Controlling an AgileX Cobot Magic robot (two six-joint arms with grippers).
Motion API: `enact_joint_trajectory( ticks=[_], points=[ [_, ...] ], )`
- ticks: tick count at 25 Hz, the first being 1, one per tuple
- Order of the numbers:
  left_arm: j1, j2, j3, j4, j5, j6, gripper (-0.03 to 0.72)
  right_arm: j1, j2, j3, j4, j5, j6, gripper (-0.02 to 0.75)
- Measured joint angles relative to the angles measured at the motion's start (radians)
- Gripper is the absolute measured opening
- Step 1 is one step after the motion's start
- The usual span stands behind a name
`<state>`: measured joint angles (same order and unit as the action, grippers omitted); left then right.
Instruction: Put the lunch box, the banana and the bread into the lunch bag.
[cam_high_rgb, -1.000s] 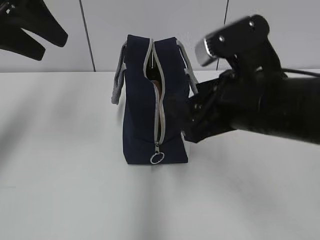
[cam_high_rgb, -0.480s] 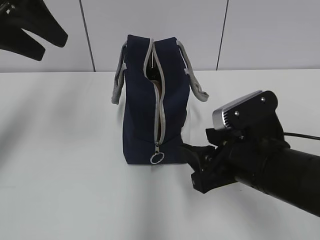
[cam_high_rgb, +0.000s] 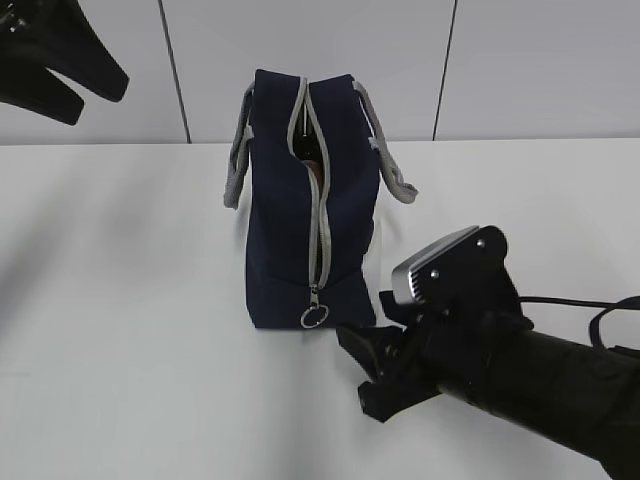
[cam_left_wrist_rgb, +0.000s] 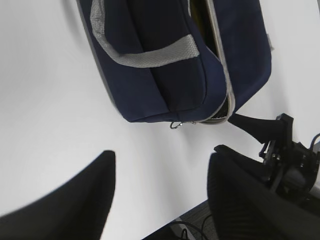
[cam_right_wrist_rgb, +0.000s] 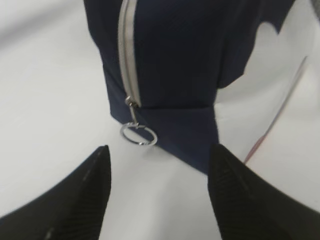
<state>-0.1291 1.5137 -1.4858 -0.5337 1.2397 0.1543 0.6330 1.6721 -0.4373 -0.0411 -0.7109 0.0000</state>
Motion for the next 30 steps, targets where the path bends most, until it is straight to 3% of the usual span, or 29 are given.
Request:
enact_joint_trajectory(
  ticks=[4,7,30],
  points=[
    [0.000,0.000,0.000,0.009,0.000,0.000,0.405,0.000,0.067,0.000,-0.138,-0.062,0.021,0.419],
    [0.000,0.000,0.000,0.009,0.000,0.000,0.403,0.000,0.100,-0.004,-0.171,-0.094,0.033,0.410],
    [0.000,0.000,0.000,0.012,0.000,0.000,0.398,0.000,0.288,-0.178,-0.171,-0.104,0.041,0.405]
  ],
)
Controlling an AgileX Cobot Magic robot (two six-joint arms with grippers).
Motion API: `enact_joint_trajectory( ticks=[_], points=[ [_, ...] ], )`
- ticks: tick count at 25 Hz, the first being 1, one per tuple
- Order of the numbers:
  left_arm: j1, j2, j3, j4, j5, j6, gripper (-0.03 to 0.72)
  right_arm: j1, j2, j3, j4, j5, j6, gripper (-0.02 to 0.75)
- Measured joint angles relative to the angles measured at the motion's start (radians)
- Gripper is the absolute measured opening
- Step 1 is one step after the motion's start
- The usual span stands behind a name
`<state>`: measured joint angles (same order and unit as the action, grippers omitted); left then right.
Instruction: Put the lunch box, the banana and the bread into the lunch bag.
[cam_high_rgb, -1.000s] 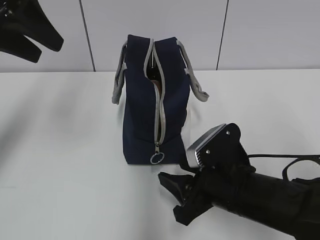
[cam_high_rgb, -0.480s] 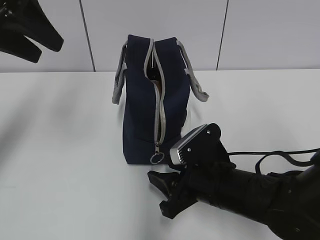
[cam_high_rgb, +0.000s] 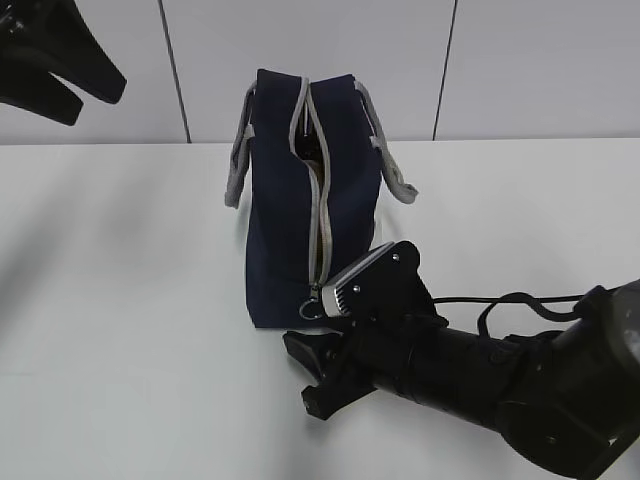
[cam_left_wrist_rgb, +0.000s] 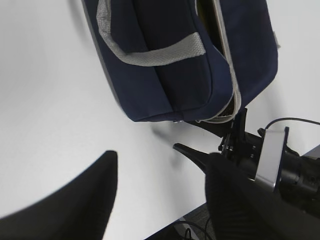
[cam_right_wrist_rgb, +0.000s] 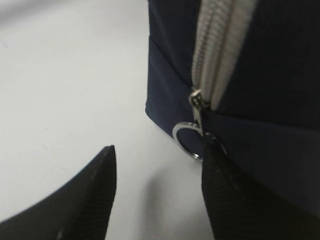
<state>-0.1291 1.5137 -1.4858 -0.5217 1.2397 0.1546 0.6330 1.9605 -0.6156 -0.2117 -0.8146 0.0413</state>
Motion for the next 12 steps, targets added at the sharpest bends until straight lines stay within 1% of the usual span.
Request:
enact_joint_trajectory(
  ticks=[8,12],
  points=[
    [0.000,0.000,0.000,0.008,0.000,0.000,0.396,0.000,0.002,0.017,0.009,0.017,0.006,0.405],
    [0.000,0.000,0.000,0.010,0.000,0.000,0.396,0.000,0.002,0.040,0.009,-0.003,0.022,0.405]
  ],
)
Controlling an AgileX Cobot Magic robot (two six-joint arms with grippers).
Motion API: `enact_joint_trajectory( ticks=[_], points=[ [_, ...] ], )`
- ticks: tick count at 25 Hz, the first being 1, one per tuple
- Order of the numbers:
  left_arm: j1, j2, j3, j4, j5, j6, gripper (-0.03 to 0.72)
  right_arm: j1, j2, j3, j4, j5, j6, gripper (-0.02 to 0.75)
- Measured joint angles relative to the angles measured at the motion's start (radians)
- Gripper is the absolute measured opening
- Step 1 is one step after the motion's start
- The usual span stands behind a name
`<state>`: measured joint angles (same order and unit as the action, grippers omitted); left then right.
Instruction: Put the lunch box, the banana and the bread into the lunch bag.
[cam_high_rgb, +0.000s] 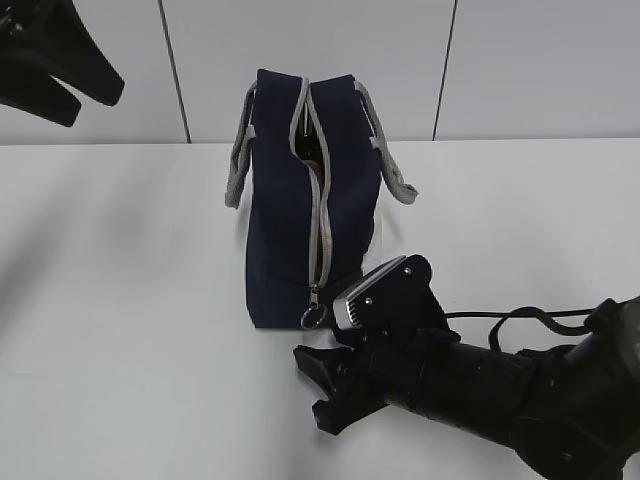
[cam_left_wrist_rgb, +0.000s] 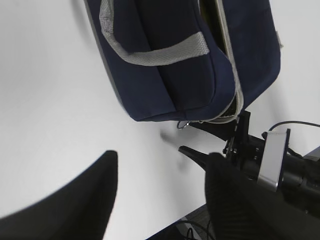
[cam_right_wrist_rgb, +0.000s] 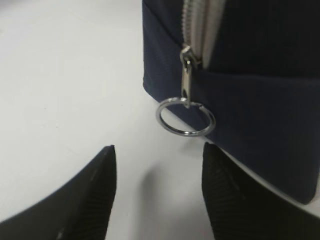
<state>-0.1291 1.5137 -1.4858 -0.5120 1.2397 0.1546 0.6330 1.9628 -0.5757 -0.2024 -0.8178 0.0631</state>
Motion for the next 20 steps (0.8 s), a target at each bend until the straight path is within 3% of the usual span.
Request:
enact_joint_trajectory(
  ticks=[20],
  points=[
    [0.000,0.000,0.000,0.017,0.000,0.000,0.396,0.000,0.020,-0.050,0.012,-0.027,0.005,0.405]
  ],
)
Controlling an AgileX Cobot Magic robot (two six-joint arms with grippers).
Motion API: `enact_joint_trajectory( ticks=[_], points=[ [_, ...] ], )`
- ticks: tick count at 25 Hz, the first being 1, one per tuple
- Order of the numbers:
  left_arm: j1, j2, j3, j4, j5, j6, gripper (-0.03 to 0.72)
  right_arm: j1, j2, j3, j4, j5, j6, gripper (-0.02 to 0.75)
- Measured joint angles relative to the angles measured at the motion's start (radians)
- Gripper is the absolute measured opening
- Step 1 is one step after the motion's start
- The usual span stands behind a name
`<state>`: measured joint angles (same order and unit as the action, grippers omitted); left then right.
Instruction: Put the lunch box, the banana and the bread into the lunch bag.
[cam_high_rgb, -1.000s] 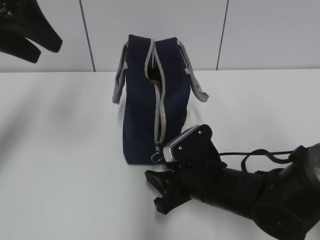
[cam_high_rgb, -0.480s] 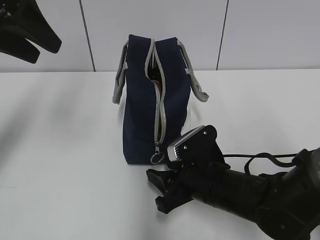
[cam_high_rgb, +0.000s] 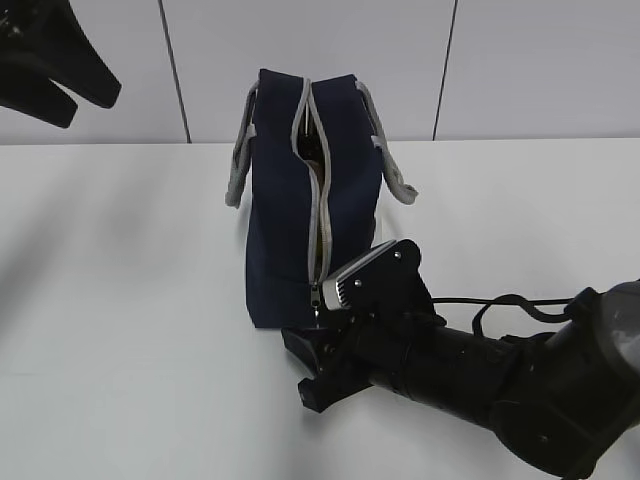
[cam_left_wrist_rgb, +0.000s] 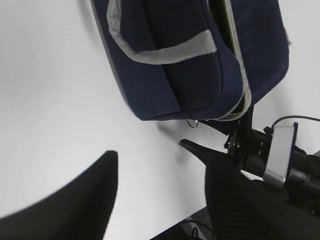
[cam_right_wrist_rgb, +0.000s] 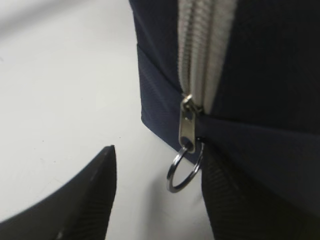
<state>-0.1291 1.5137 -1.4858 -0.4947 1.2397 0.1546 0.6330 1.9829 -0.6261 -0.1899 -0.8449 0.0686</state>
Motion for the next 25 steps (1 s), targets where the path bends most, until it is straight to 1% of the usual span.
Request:
enact_joint_trajectory(
  ticks=[5,7,11,18,23,25],
  points=[
    [0.000,0.000,0.000,0.003,0.000,0.000,0.396,0.000,0.006,-0.002,-0.002,0.000,0.000,0.394],
    [0.000,0.000,0.000,0.004,0.000,0.000,0.396,0.000,0.006,-0.004,0.011,0.000,0.000,0.349],
    [0.000,0.000,0.000,0.004,0.000,0.000,0.396,0.000,0.013,-0.004,0.064,0.000,0.000,0.229],
    [0.000,0.000,0.000,0.004,0.000,0.000,0.396,0.000,0.017,-0.010,0.083,0.000,0.000,0.151],
    [0.000,0.000,0.000,0.004,0.000,0.000,0.393,0.000,0.017,-0.010,0.089,0.000,0.000,0.028],
    [0.000,0.000,0.000,0.004,0.000,0.000,0.393,0.000,0.017,-0.010,0.091,0.000,0.000,-0.008]
  ],
)
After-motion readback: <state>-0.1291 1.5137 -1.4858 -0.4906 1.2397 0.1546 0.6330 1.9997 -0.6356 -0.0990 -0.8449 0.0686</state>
